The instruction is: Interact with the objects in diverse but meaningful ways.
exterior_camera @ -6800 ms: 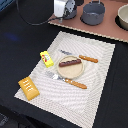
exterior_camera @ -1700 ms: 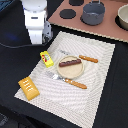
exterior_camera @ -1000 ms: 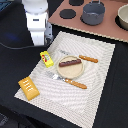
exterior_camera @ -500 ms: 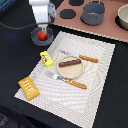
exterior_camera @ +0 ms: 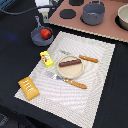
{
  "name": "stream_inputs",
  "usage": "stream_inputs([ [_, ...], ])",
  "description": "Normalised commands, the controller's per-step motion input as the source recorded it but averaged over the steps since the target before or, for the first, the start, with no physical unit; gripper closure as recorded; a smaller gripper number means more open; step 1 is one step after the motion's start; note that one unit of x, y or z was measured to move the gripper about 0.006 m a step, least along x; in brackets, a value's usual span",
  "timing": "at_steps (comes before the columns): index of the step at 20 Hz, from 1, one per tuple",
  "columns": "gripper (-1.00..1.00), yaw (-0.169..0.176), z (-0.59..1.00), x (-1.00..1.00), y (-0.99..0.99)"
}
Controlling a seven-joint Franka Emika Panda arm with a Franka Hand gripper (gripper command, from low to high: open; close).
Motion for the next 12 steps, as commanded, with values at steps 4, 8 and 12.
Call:
stream_inputs([
  [4, -1.0, -0.056, 0.0, 0.56, -0.64],
  [8, -1.0, -0.076, 0.0, 0.53, -0.62],
  [12, -1.0, -0.087, 0.0, 0.44, -0.54],
])
